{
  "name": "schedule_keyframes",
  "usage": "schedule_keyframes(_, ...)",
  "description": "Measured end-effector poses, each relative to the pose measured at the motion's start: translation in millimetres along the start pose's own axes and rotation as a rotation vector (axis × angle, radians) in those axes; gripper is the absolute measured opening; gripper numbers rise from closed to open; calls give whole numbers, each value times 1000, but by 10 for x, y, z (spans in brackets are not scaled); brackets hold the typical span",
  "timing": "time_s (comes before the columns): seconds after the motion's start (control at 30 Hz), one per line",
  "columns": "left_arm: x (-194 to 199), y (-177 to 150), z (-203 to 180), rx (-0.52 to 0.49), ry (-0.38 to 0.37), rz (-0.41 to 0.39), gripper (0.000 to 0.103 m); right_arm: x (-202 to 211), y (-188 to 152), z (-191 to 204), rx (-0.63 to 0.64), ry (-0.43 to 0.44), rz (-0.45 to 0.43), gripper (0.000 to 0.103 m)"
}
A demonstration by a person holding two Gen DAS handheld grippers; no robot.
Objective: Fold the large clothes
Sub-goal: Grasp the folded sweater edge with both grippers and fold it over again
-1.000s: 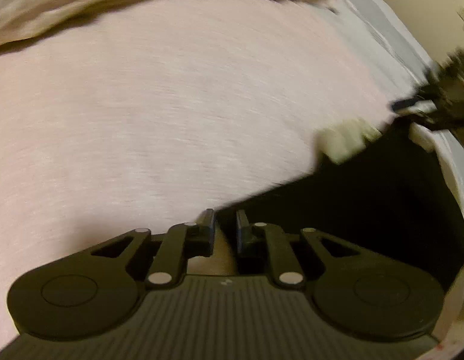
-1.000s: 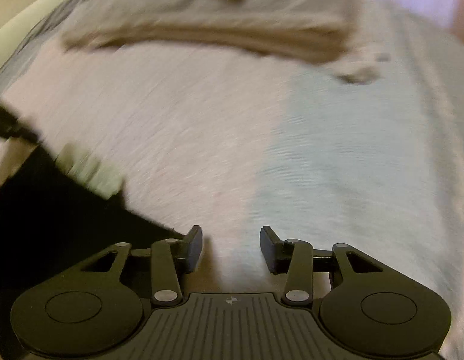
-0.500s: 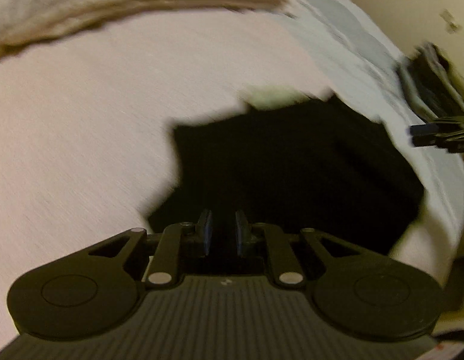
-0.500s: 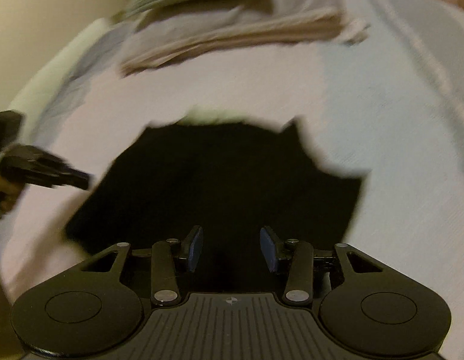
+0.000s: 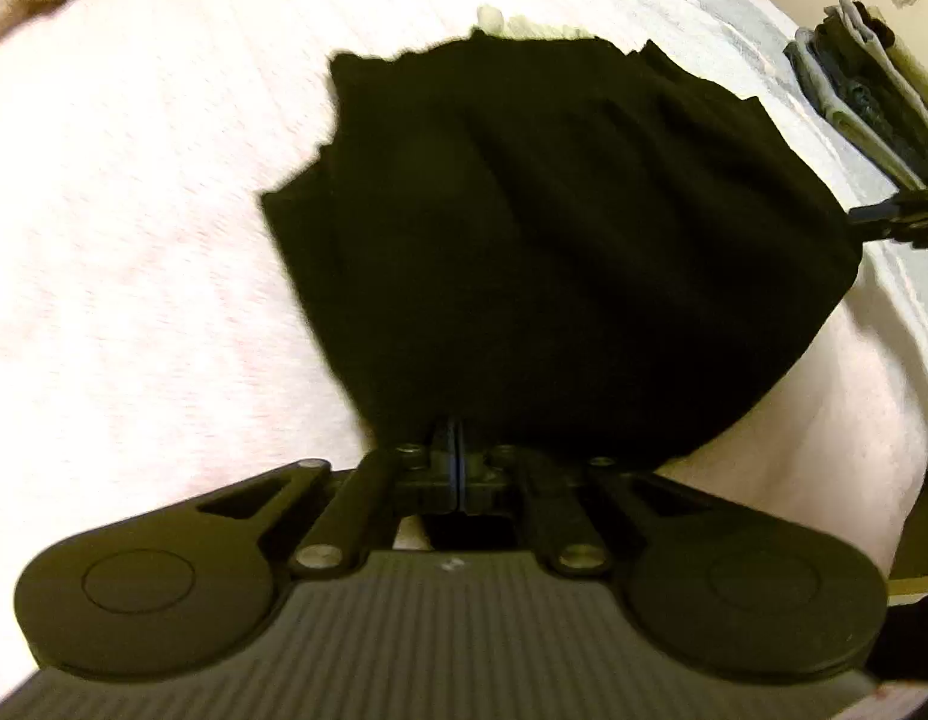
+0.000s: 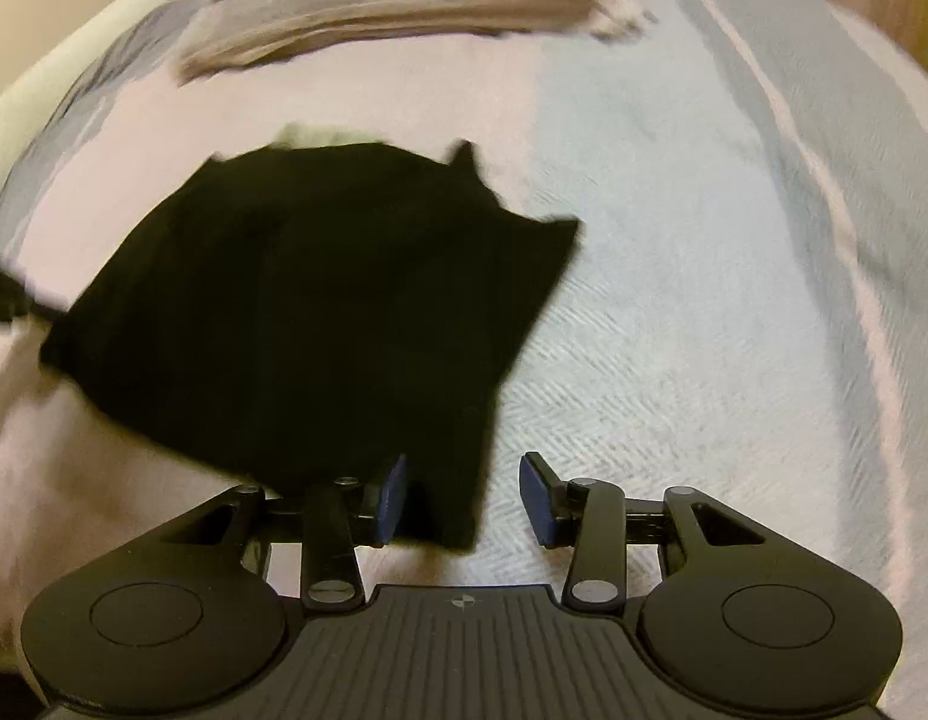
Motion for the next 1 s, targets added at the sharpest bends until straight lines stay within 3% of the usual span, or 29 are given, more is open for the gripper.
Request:
schedule_keyframes(0.1, 250, -2, -138, -115, 48, -17, 8, 65, -107, 396, 262, -30, 9, 48)
schedule_keyframes(0.17, 393, -19, -307, -222, 80, -48, 19, 12, -205, 616, 423, -68, 23, 49)
schedule_keyframes(0.23, 444, -93, -565, -383, 99, -60, 26, -86, -320, 784, 586, -122, 25, 51)
schedule_keyframes(0.33, 345, -276, -923, -695, 152, -75, 47, -261, -496, 949, 772, -174, 34, 51)
schedule_keyframes(0.43, 59, -451, -1076, -909, 201, -69, 48, -471, -637, 1099, 948, -226, 21, 51)
schedule_keyframes(0.5, -126, -514, -1055, -991, 261, -61, 47, -658, -713, 1120, 1057, -288, 25, 50)
schedule_keyframes(0.53, -200, -524, -1024, -1009, 281, -55, 44, -730, -757, 1114, 1104, -320, 38, 45)
schedule_keyframes(0.57, -251, -526, -990, -1023, 306, -56, 39, -759, -783, 1100, 1113, -320, 40, 21)
schedule_keyframes(0.67, -266, -536, -899, -1020, 326, -51, 19, -729, -827, 721, 1013, -380, 63, 6)
schedule_keyframes(0.77, -158, -569, -796, -997, 320, -52, 15, -671, -879, 514, 949, -377, 86, 5)
schedule_keyframes(0.93, -61, -570, -761, -942, 313, -30, 14, -524, -760, 597, 898, -360, 78, 6)
schedule_keyframes(1.0, 19, -527, -732, -911, 319, -20, 14, -453, -726, 587, 861, -353, 94, 13)
Point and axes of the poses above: each gripper's, at about its wrist camera, not at the fingertips, and x roughly against the way its jaws point, z to its left, y to its top, the point moved 7 cm from there along -x, roughly the way its jaws point, and after that the axes turned 2 degrees about -z, right-handed, at the moved point
